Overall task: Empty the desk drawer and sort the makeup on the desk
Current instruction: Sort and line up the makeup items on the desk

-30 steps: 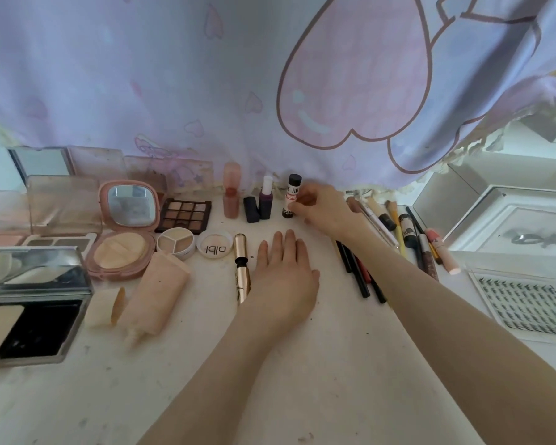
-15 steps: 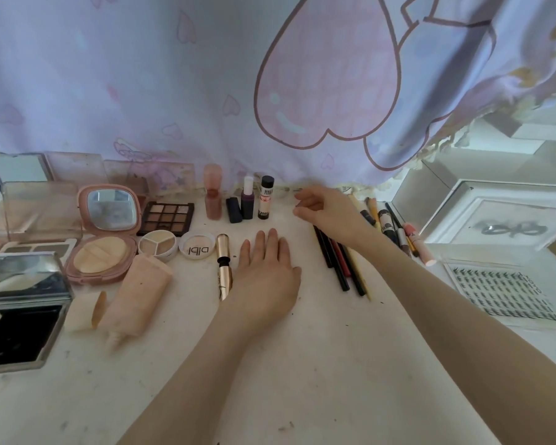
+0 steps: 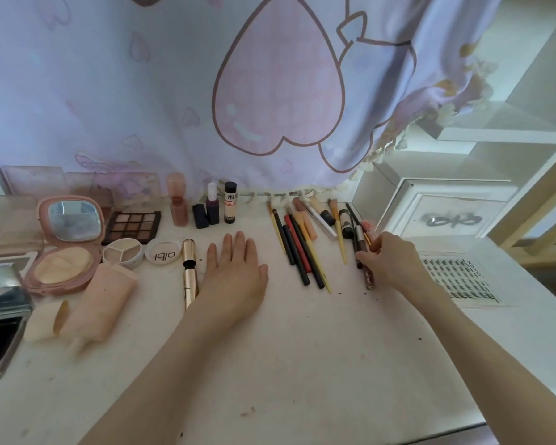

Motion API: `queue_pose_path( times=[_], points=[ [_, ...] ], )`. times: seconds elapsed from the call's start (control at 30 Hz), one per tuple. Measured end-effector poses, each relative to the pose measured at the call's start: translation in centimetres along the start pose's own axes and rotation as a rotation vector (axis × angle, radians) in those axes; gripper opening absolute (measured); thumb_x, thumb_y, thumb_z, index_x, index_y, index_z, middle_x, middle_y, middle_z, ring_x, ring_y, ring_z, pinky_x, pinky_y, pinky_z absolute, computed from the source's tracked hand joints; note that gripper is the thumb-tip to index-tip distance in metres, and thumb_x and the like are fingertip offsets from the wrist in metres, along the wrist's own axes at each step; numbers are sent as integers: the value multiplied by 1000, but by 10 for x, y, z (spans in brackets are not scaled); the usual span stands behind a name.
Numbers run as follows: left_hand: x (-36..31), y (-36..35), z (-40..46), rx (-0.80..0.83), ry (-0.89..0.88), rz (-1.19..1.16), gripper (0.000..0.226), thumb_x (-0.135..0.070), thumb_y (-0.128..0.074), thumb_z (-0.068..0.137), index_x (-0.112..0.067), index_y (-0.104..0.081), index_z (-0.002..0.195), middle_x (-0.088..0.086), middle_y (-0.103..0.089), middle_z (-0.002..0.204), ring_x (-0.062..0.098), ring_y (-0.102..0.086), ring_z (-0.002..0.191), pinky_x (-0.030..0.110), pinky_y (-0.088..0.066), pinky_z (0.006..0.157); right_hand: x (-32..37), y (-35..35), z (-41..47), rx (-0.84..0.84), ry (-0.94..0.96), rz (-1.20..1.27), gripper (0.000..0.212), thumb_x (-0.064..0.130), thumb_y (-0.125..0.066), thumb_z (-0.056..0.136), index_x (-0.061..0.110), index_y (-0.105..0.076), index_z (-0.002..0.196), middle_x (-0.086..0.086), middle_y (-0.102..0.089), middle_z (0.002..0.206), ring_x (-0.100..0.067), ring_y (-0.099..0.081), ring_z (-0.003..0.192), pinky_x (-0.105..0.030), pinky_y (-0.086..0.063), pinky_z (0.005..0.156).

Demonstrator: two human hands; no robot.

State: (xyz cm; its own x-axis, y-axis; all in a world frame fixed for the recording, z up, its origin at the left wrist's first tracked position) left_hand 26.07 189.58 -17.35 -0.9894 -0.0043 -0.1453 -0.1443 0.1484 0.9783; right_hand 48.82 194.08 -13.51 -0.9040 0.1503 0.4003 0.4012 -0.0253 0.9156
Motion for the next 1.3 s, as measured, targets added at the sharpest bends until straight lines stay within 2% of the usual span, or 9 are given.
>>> queue_pose_path(
  times=[0.23, 0.3, 0.33, 0.37, 0.57, 0.73, 0.87, 1.13, 1.3],
  points=[
    [1, 1, 1, -9, -9, -15, 56, -36, -11, 100, -9, 6, 147, 8, 14, 155, 24, 15, 142, 42, 7, 116, -1, -3, 0, 90, -3, -100, 57, 24, -50, 93, 23, -30, 146, -1, -46, 60, -15, -46, 55, -24, -34, 47],
    [1, 1, 1, -7, -12, -14, 57, -36, -11, 100, -10, 6, 147, 8, 13, 156, 24, 14, 143, 42, 7, 116, -1, -1, 2, 84, -35, -90, 21, 21, -52, 90, 16, -57, 110, -1, -45, 60, -15, -45, 55, -24, -32, 47],
    [2, 1, 1, -9, -15, -19, 57, -37, -11, 100, -11, 6, 147, 8, 13, 156, 24, 14, 143, 42, 7, 116, -1, 0, 1, 72, -56, -71, 9, 21, -54, 89, 20, -50, 80, -1, -46, 60, -17, -46, 57, -24, -32, 47],
    [2, 2, 1, -13, -19, -26, 57, -38, -12, 100, -11, 6, 147, 8, 12, 156, 25, 14, 143, 42, 6, 116, -1, 0, 1, 67, -80, -51, 28, 22, -55, 87, 25, -35, 68, -2, -46, 60, -18, -47, 58, -25, -32, 48],
    [1, 6, 0, -123, -65, -192, 60, -39, -22, 99, -19, 8, 148, 5, 7, 157, 22, 5, 144, 44, -2, 117, 9, 2, -16, -115, 69, 307, 14, 22, -53, 86, 9, -55, 81, -8, -61, 70, -21, -58, 60, -29, -47, 55],
    [-4, 22, -3, -354, -328, -520, 70, -32, -45, 95, -31, 1, 147, -6, 5, 155, 8, -3, 141, 26, -13, 110, 39, 1, -41, 303, 343, 514, 11, 12, -49, 93, 16, -56, 86, 11, -54, 51, -3, -42, 36, -18, -37, 42],
    [-6, 30, -5, -398, -449, -620, 20, -18, -52, 92, -26, -49, 109, -6, -51, 106, 5, -48, 86, 19, -41, 79, 47, 0, -43, 502, 345, 629, 21, 7, -44, 94, 17, -58, 82, 7, -47, 52, -6, -30, 35, -17, -25, 38],
    [-17, 39, -17, -348, -540, -762, 24, -22, -46, 95, -35, -41, 76, -10, -39, 57, 4, -39, 51, 14, -32, 49, 33, 19, -41, 870, 373, 588, 33, 40, -52, 85, 11, -68, 88, 6, -28, 51, -8, -18, 41, -22, -13, 41],
    [-12, 38, -13, -476, -333, -731, 48, -16, -42, 96, -23, -26, 52, -8, -23, 46, 14, -27, 43, 20, -22, 43, 46, 9, -56, 511, 572, 288, 18, 28, -52, 95, 16, -64, 92, 11, -46, 57, -12, -43, 51, -25, -38, 53]
  ],
)
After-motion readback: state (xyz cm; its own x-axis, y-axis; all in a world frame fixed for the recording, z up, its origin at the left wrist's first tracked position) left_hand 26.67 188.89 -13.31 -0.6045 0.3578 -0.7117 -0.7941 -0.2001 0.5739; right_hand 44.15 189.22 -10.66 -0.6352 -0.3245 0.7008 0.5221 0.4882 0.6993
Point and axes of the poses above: each hand's wrist, its own z-axis towards the middle knuckle, its own y-axis out of the back of the hand, x = y × z, the point moved 1 cm from there along z, towards the middle knuckle
